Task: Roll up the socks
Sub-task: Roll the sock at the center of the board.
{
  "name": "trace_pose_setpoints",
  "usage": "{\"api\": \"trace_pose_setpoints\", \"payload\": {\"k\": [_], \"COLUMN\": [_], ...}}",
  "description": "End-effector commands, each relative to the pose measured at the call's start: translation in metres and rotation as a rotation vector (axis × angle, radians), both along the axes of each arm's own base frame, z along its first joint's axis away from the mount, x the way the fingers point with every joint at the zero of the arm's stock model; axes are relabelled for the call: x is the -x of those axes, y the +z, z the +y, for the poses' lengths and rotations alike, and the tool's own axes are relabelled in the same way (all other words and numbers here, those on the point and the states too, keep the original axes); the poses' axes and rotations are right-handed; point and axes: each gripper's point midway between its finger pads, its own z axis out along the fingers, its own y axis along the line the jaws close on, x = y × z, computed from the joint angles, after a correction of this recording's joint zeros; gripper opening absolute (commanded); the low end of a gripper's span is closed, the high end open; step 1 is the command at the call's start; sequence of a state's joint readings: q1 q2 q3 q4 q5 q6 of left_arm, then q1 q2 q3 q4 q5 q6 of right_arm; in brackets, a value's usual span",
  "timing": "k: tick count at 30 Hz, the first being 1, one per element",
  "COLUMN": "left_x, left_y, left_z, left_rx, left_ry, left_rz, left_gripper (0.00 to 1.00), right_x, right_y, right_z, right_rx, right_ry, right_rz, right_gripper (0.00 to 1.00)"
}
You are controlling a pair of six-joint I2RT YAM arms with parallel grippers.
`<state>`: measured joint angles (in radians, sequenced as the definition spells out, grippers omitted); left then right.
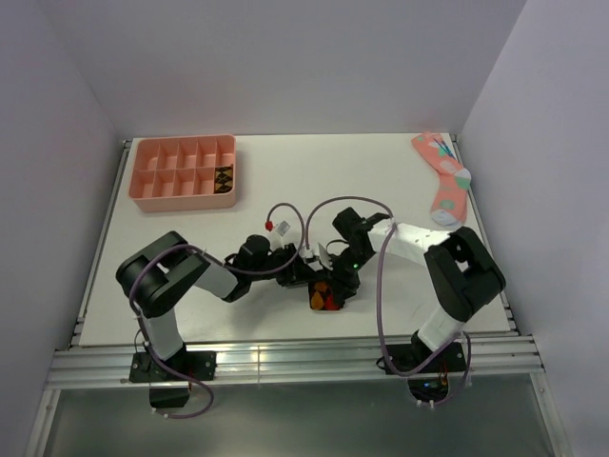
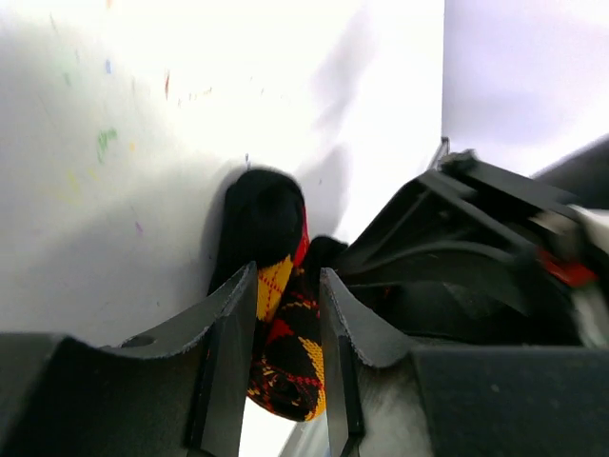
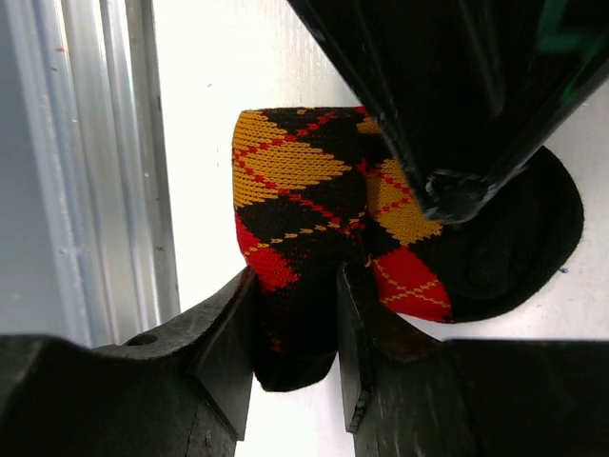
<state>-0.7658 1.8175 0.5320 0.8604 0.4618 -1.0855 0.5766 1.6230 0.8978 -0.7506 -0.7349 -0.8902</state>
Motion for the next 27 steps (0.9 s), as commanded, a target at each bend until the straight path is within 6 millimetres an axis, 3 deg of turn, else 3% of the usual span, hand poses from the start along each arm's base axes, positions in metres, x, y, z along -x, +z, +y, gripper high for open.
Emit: {"api": "trace_pose_setpoints", "payload": {"k": [1, 8, 10, 14, 18, 22, 27], "left_x": [-0.023, -0.02, -0.015, 0.004, 0.011, 0.01, 0.019], "left_y": [0.027, 0.044, 0.039, 0.047, 0.053, 0.057, 0.044], "left_z": [0.006, 0.034, 0.038, 0.03, 0.026, 0.014, 0.001], "left_rx": [0.003, -0.094, -0.159, -0.219, -0.269, -0.369, -0.531], "left_ry": [0.067, 0.169, 0.165, 0.131, 0.099, 0.063, -0.052], "left_rz": [-0.213, -0.389, -0.424, -0.531, -0.642, -0.728, -0.829], "left_gripper": [0.37, 0.37, 0.37, 0.37, 0.41, 0.45, 0.48], "right_x": [0.007, -0.005, -0.016, -0.026, -0.041, -0.041, -0.039], "right_y": [-0.018, -0.022, -0.024, -0.024, -0.026, -0.034, -0.036], "right_z": [-0.023, -0.029, -0.03, -0.034, -0.032, -0.039, -0.043], "right_rx": [0.127, 0.205, 0.219, 0.275, 0.32, 0.387, 0.424], "right_ry": [0.006, -0.038, -0.049, -0.071, -0.091, -0.092, -0.079], "right_rz": [0.077, 0.242, 0.273, 0.342, 0.392, 0.461, 0.504], "right_gripper": [0.29, 0.29, 0.29, 0.3, 0.3, 0.3, 0.32]}}
